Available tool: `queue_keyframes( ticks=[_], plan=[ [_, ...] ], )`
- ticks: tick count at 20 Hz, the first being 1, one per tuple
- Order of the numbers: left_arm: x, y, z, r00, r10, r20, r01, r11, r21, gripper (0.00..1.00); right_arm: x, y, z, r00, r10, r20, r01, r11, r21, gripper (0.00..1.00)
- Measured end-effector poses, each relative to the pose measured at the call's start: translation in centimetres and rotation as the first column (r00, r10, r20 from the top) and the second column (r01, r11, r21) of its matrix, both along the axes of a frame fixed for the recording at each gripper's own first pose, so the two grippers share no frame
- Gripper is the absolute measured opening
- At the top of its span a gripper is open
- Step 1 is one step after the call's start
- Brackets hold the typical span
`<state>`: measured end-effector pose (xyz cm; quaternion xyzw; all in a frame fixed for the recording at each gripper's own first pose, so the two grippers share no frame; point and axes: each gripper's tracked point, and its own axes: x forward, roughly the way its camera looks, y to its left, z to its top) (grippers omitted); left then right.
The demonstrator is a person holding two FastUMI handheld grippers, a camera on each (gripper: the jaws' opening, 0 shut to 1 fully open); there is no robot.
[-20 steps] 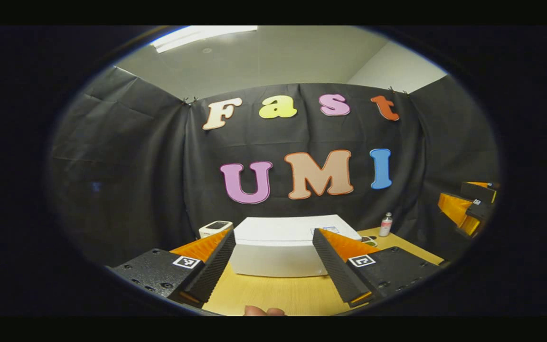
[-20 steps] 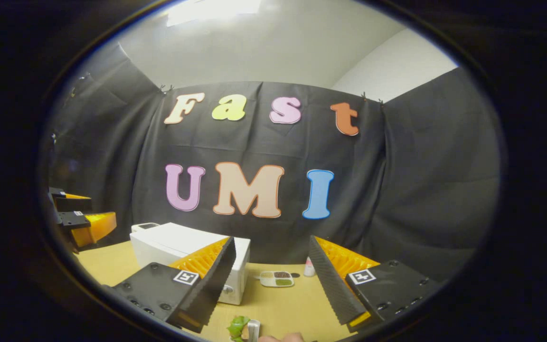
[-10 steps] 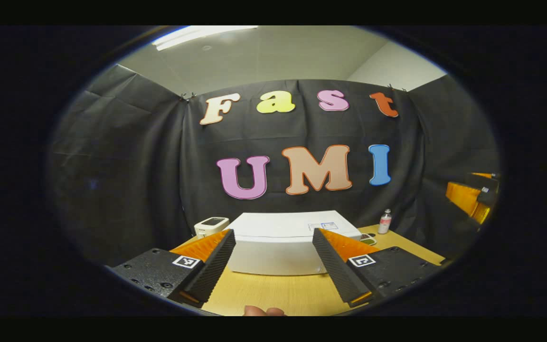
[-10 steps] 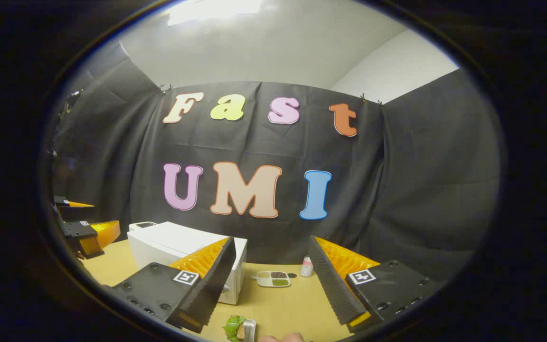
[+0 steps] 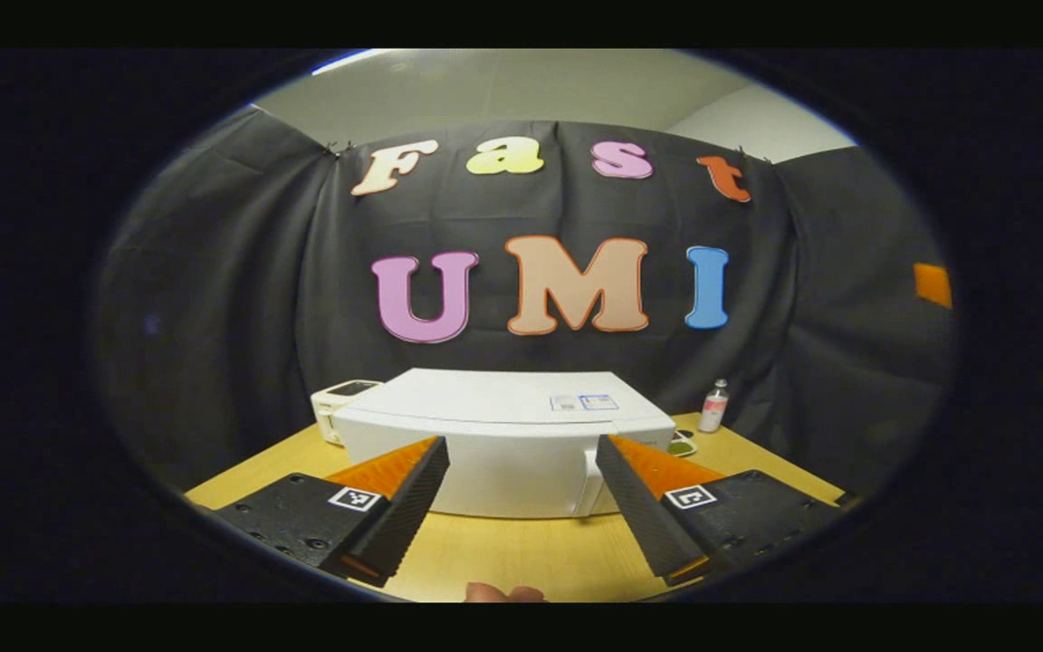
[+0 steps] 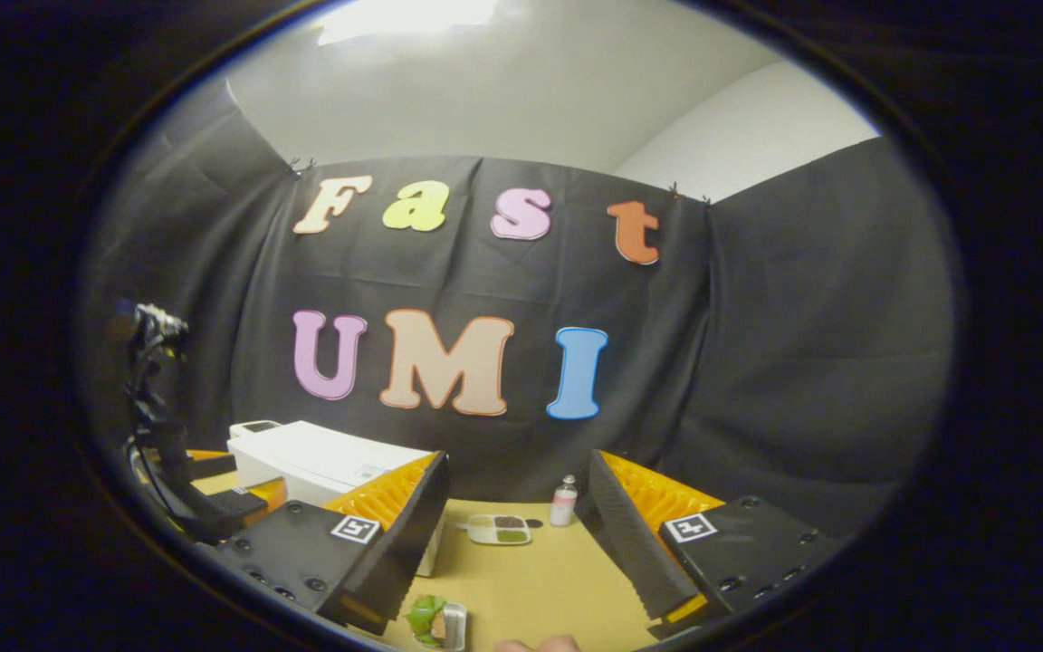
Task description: Open the microwave oven with the left hand, put the food in, and close the microwave oven.
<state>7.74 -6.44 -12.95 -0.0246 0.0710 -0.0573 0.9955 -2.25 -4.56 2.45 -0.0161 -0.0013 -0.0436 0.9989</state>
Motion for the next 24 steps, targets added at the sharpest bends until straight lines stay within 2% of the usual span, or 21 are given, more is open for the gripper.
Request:
queue_keyframes(
  ticks=[4, 10, 12, 13, 17, 21, 23, 24],
  plan=[
    [3.2, -2.7, -4.7, 0.998, -0.03, -0.06, 0.032, 0.999, 0.034, 0.99, -1.3, -2.7, -0.1, 0.996, -0.084, -0.027, 0.084, 0.996, -0.011, 0.96],
    [6.0, -7.2, -11.3, 0.982, -0.126, -0.142, 0.141, 0.985, 0.103, 0.97, -3.1, -4.7, 0.0, 0.984, -0.165, -0.064, 0.165, 0.986, -0.005, 0.96],
    [6.4, -8.2, -12.7, 0.976, -0.152, -0.153, 0.17, 0.979, 0.11, 1.0, -3.7, -5.6, -0.2, 0.978, -0.193, -0.074, 0.193, 0.981, -0.014, 0.98],
    [6.6, -8.6, -13.6, 0.972, -0.162, -0.17, 0.181, 0.978, 0.103, 0.97, -4.1, -6.0, -0.2, 0.975, -0.206, -0.078, 0.205, 0.979, -0.017, 0.98],
    [7.4, -8.6, -15.6, 0.966, -0.133, -0.223, 0.153, 0.986, 0.073, 0.96, -4.9, -6.6, 0.0, 0.968, -0.238, -0.08, 0.237, 0.971, -0.028, 0.96],
    [8.1, -9.1, -15.9, 0.964, -0.144, -0.224, 0.163, 0.984, 0.067, 0.93, -5.4, -6.8, -0.7, 0.965, -0.241, -0.102, 0.237, 0.97, -0.049, 0.96],
    [8.6, -8.6, -15.9, 0.97, -0.11, -0.217, 0.132, 0.987, 0.09, 0.8, -5.3, -6.9, -1.1, 0.963, -0.241, -0.122, 0.239, 0.971, -0.031, 0.96],
    [9.0, -9.1, -16.6, 0.967, -0.115, -0.229, 0.136, 0.987, 0.079, 0.62, -5.3, -7.0, -1.3, 0.962, -0.241, -0.127, 0.24, 0.97, -0.022, 0.96]
  ],
)
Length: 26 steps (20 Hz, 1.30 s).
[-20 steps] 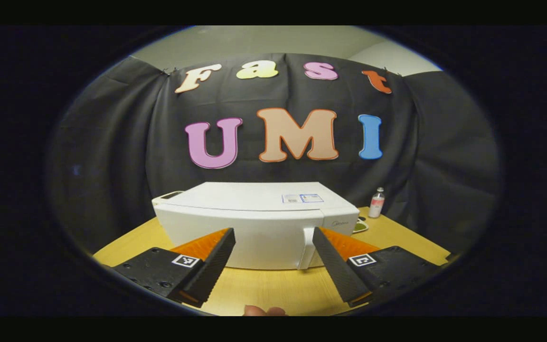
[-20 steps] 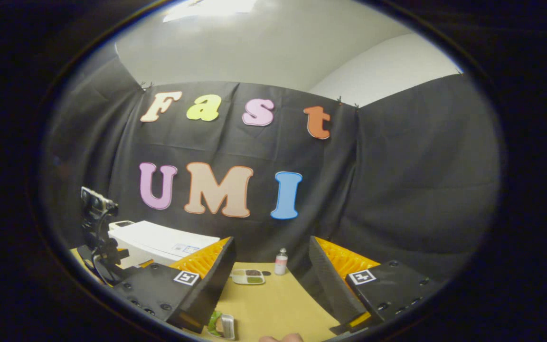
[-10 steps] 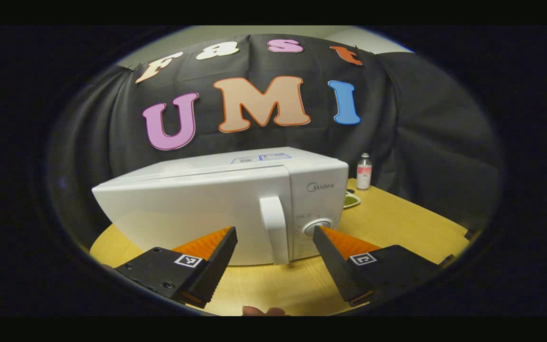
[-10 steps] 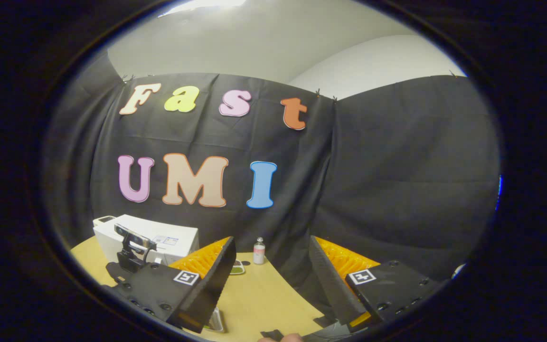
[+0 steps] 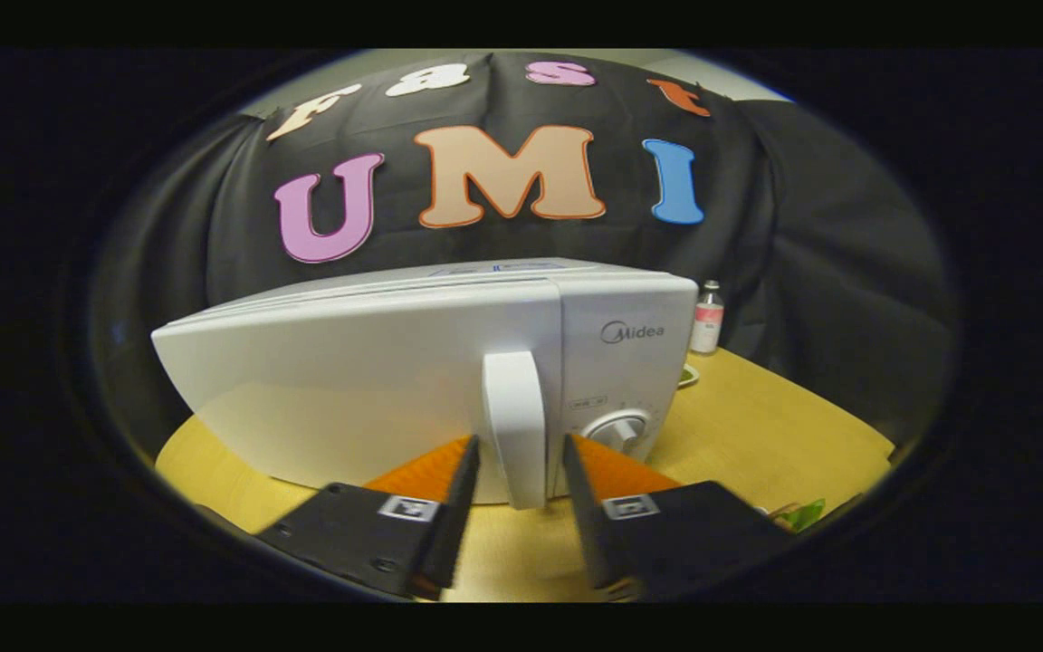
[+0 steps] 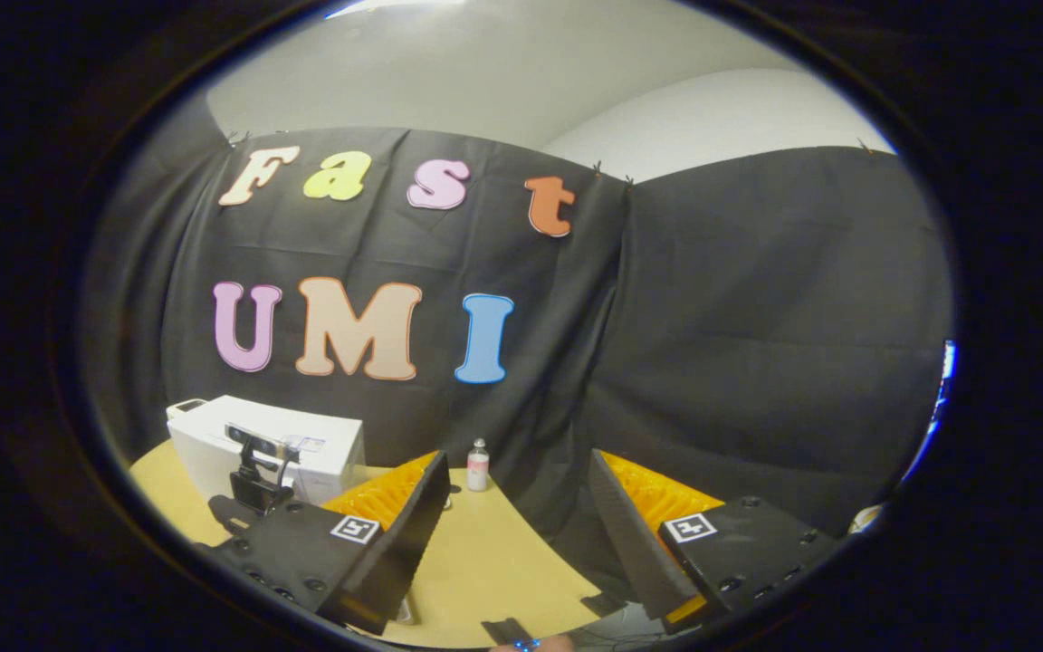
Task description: Open the microwave oven with the left hand, put the food in, and close the microwave oven.
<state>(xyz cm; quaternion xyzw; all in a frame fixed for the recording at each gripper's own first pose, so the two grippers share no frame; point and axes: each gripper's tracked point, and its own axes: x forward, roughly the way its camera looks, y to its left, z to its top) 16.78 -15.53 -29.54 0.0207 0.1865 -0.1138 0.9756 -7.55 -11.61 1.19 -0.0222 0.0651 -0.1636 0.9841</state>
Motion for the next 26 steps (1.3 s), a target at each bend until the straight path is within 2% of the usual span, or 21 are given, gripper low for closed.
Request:
queue_keyframes(
  ticks=[2, 8, 11, 12, 14, 16, 18, 21, 26],
  plan=[
    [-0.6, 0.1, 0.4, 1.0, 0.012, 0.003, -0.012, 1.0, 0.003, 0.25, 0.1, -0.4, -0.1, 1.0, -0.002, 0.001, 0.002, 1.0, 0.0, 0.96],
    [-0.8, -0.1, 0.0, 0.999, -0.001, -0.043, -0.002, 0.998, -0.058, 0.04, 0.3, -0.7, -0.3, 1.0, 0.014, 0.018, -0.015, 1.0, 0.02, 0.98],
    [-1.7, 0.3, -0.2, 0.995, -0.01, -0.1, 0.006, 0.999, -0.045, 0.02, 0.9, -0.7, -0.7, 0.999, 0.025, 0.03, -0.027, 0.998, 0.065, 0.97],
    [-3.2, 0.6, -0.6, 0.991, 0.011, -0.136, -0.019, 0.998, -0.058, 0.04, 1.0, -0.8, -0.6, 0.999, 0.028, 0.041, -0.031, 0.997, 0.075, 0.97],
    [-5.8, 1.8, 1.0, 0.996, 0.024, -0.083, -0.026, 0.999, -0.03, 0.03, 1.5, -1.2, -0.7, 0.998, 0.029, 0.064, -0.034, 0.996, 0.08, 0.97],
    [-9.2, 3.5, 0.7, 0.995, 0.021, -0.098, -0.024, 0.999, -0.021, 0.02, 2.0, -0.7, -1.7, 0.997, 0.052, 0.063, -0.058, 0.994, 0.094, 0.98],
    [-12.1, 5.2, 0.3, 0.989, 0.015, -0.144, -0.02, 0.999, -0.04, 0.02, 2.9, 0.4, -3.0, 0.994, 0.098, 0.055, -0.103, 0.989, 0.106, 0.97],
    [-15.2, 8.2, 0.5, 0.987, 0.035, -0.154, -0.036, 0.999, -0.006, 0.02, 4.0, 2.7, -5.7, 0.979, 0.204, 0.016, -0.204, 0.969, 0.136, 0.97],
    [-19.3, 13.6, 0.4, 0.974, 0.136, -0.178, -0.13, 0.991, 0.043, 0.02, 4.9, 7.1, -11.4, 0.922, 0.378, -0.078, -0.353, 0.907, 0.232, 0.97]
  ],
)
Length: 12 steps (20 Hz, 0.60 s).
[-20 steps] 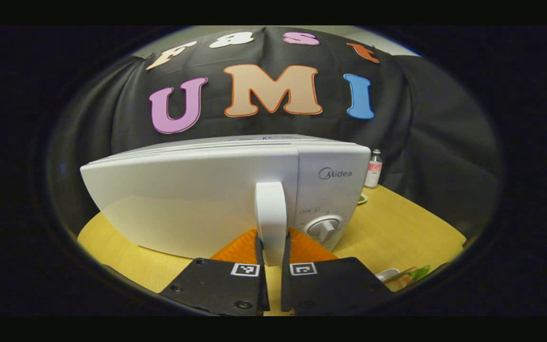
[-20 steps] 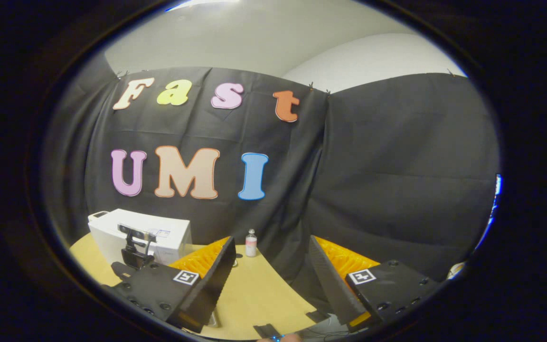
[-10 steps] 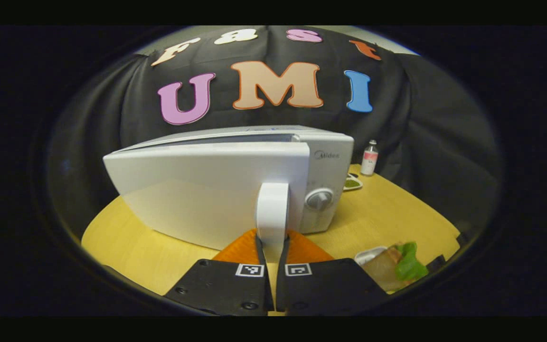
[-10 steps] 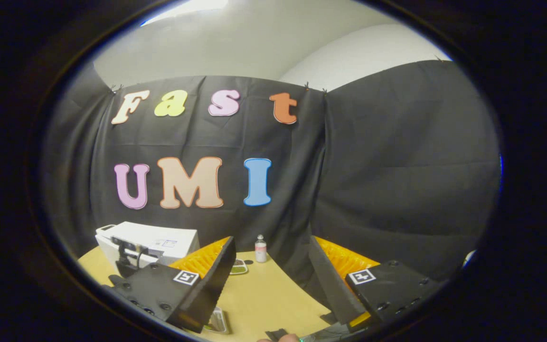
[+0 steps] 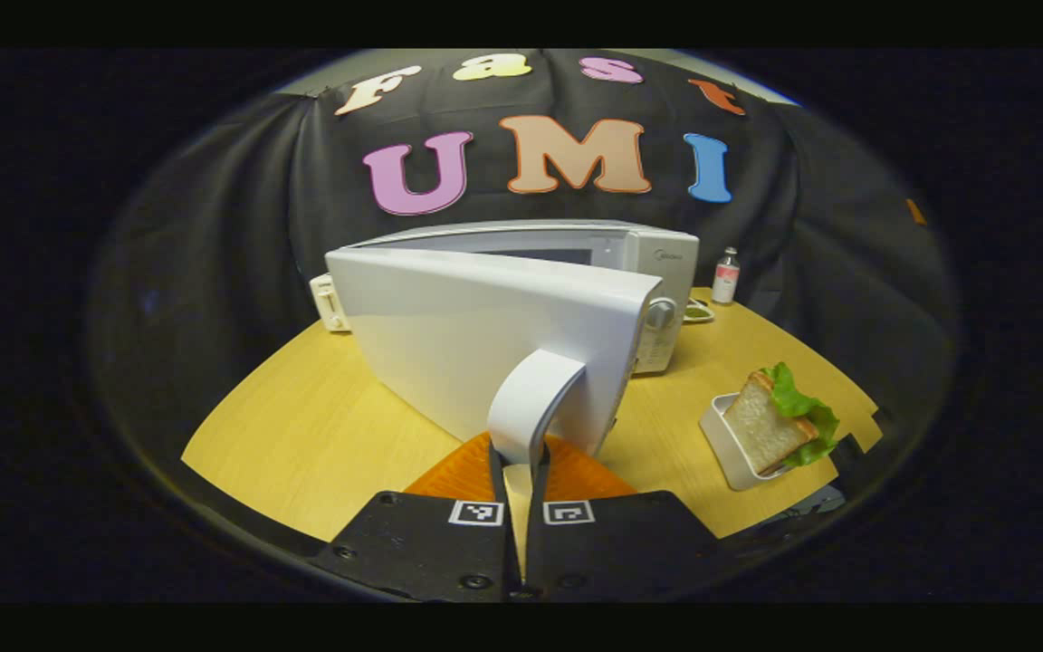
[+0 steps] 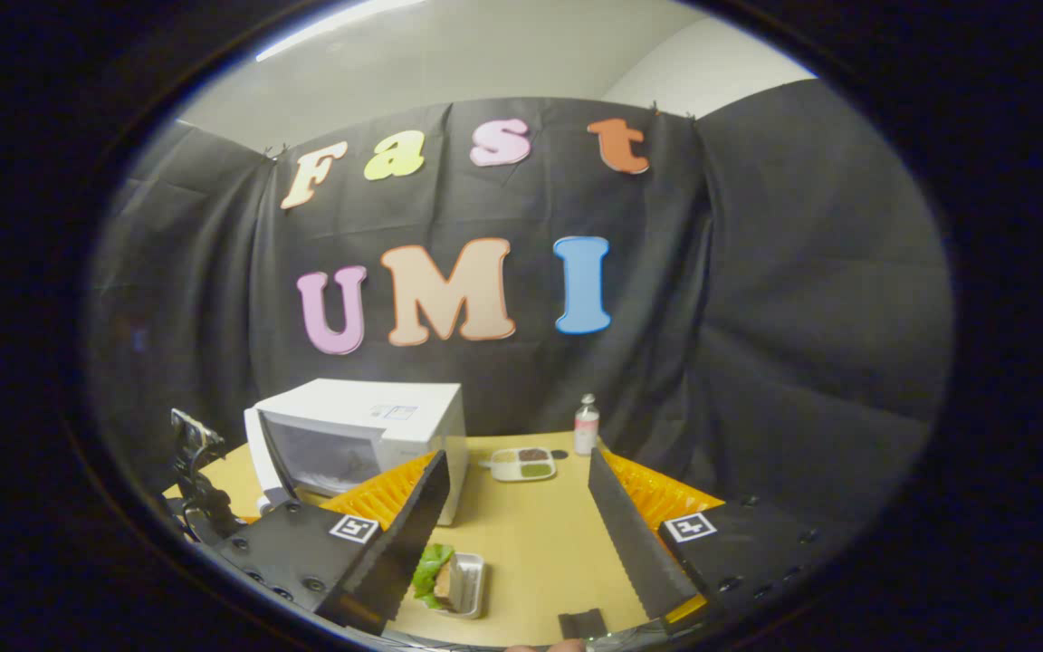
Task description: Open the microwave oven with the left hand, put the food in, and close the microwave oven.
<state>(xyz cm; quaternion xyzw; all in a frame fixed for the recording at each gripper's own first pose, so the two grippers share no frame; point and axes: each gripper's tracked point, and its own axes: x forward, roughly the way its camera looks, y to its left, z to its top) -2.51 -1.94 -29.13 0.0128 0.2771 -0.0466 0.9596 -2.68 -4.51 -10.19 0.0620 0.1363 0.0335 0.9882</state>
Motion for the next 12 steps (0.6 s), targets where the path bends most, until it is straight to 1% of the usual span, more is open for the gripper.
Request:
queue_keyframes(
  ticks=[3, 5, 7, 8, 9, 10, 12],
  plan=[
    [-1.5, 2.6, -0.1, 1.0, 0.013, -0.021, -0.013, 1.0, 0.013, 0.02, 0.6, 2.5, -4.0, 0.996, 0.059, -0.071, -0.059, 0.998, 0.003, 0.97],
    [-2.2, 3.9, -0.2, 1.0, -0.005, -0.028, 0.005, 1.0, 0.004, 0.02, 1.0, 4.2, -5.5, 0.992, 0.068, -0.103, -0.069, 0.998, -0.01, 0.98],
    [-2.8, 5.1, -0.3, 0.999, -0.037, -0.034, 0.036, 0.999, -0.006, 0.02, 1.1, 5.9, -6.5, 0.992, 0.063, -0.109, -0.065, 0.998, -0.015, 0.97],
    [-3.1, 5.8, -0.3, 0.997, -0.058, -0.044, 0.058, 0.998, -0.004, 0.03, 1.2, 6.4, -7.2, 0.991, 0.047, -0.122, -0.05, 0.998, -0.03, 0.97],
    [-3.5, 6.4, -0.4, 0.996, -0.08, -0.049, 0.08, 0.997, -0.007, 0.02, 1.0, 7.0, -7.8, 0.991, 0.032, -0.134, -0.038, 0.998, -0.041, 0.98],
    [-3.7, 7.0, -0.4, 0.994, -0.101, -0.047, 0.101, 0.995, -0.01, 0.01, 0.8, 7.8, -8.2, 0.99, 0.021, -0.14, -0.028, 0.998, -0.049, 0.97],
    [-4.1, 8.3, -0.3, 0.99, -0.134, -0.045, 0.134, 0.991, -0.013, 0.02, 0.5, 9.2, -9.4, 0.986, 0.009, -0.169, -0.021, 0.997, -0.068, 0.97]
  ],
)
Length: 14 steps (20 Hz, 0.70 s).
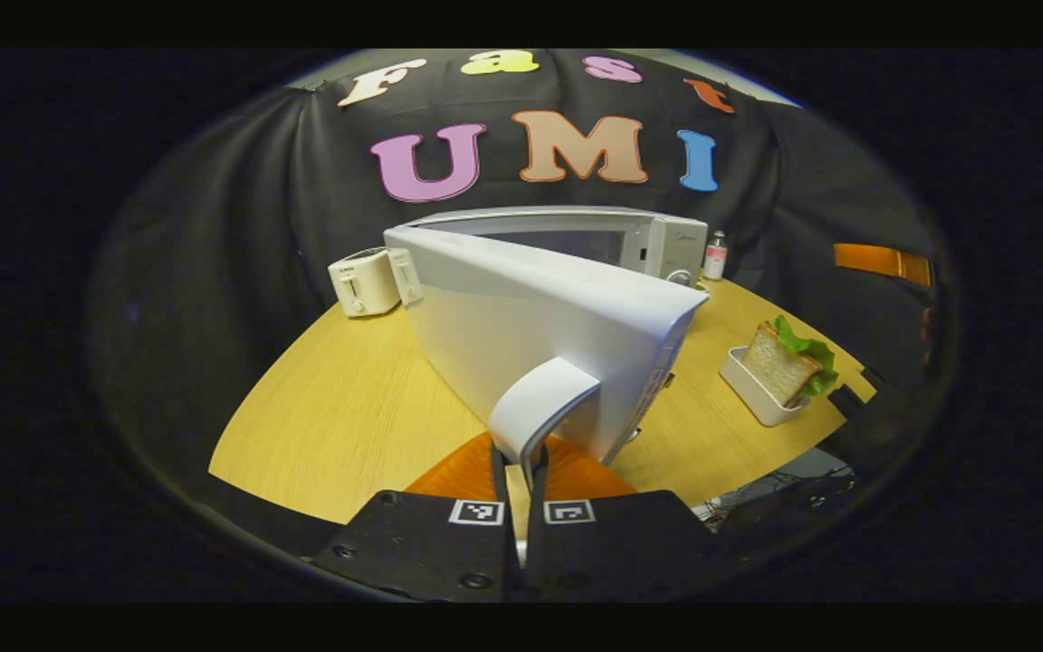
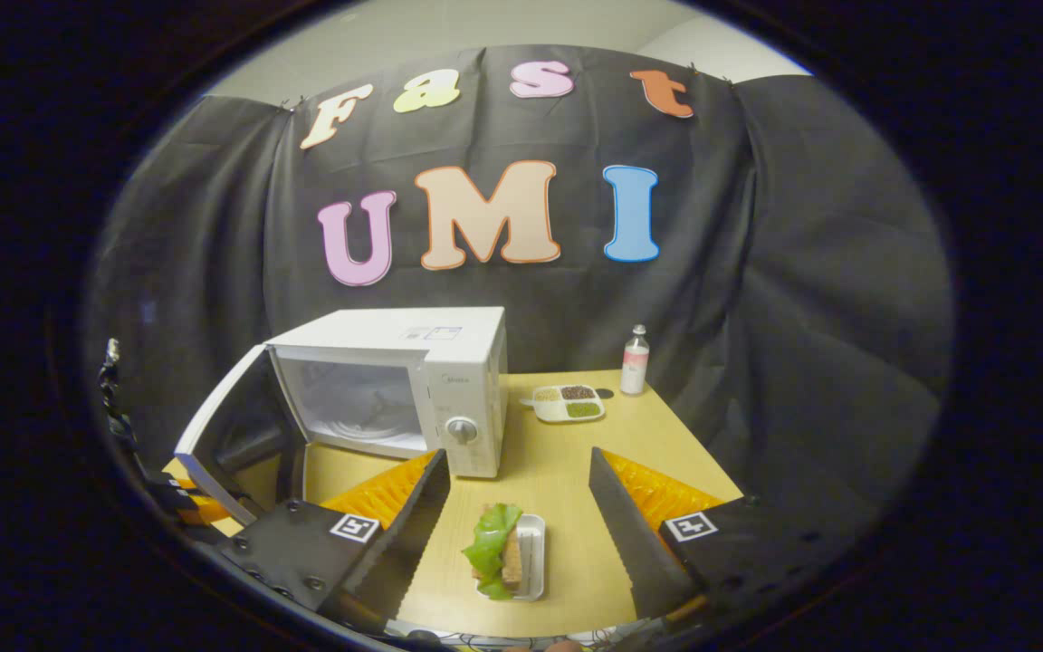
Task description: Open the microwave oven with the left hand, put the food in, and close the microwave oven.
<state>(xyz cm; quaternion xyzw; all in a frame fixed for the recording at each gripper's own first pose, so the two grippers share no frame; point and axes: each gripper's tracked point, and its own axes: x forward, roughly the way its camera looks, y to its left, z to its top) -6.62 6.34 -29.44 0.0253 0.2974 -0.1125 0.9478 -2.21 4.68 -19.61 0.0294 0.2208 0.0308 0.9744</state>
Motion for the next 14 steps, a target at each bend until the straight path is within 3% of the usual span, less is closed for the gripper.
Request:
queue_keyframes(
  ticks=[3, 6, 11, 13, 14],
  plan=[
    [-0.5, 1.5, 0.0, 1.0, -0.02, 0.004, 0.02, 1.0, -0.01, 0.01, -0.2, 1.2, -2.0, 0.999, -0.009, -0.032, 0.007, 0.999, -0.046, 0.97],
    [-0.6, 2.9, -0.3, 1.0, -0.03, 0.002, 0.03, 1.0, 0.004, 0.09, -0.3, 1.4, -4.8, 0.997, -0.006, -0.08, -0.002, 0.995, -0.102, 0.98],
    [-0.7, 5.7, 1.0, 0.999, 0.002, 0.053, -0.001, 1.0, -0.012, 0.63, -0.4, 1.2, -9.3, 0.985, -0.012, -0.175, -0.013, 0.99, -0.141, 0.98],
    [-0.8, 6.6, 2.5, 0.996, 0.023, 0.089, -0.022, 1.0, -0.007, 0.81, -0.2, 1.3, -10.4, 0.98, -0.003, -0.2, -0.029, 0.987, -0.156, 0.99],
    [-0.7, 7.0, 3.4, 0.993, 0.02, 0.116, -0.02, 1.0, -0.001, 0.8, -0.1, 1.2, -11.1, 0.977, -0.006, -0.214, -0.028, 0.987, -0.157, 0.99]
  ],
)
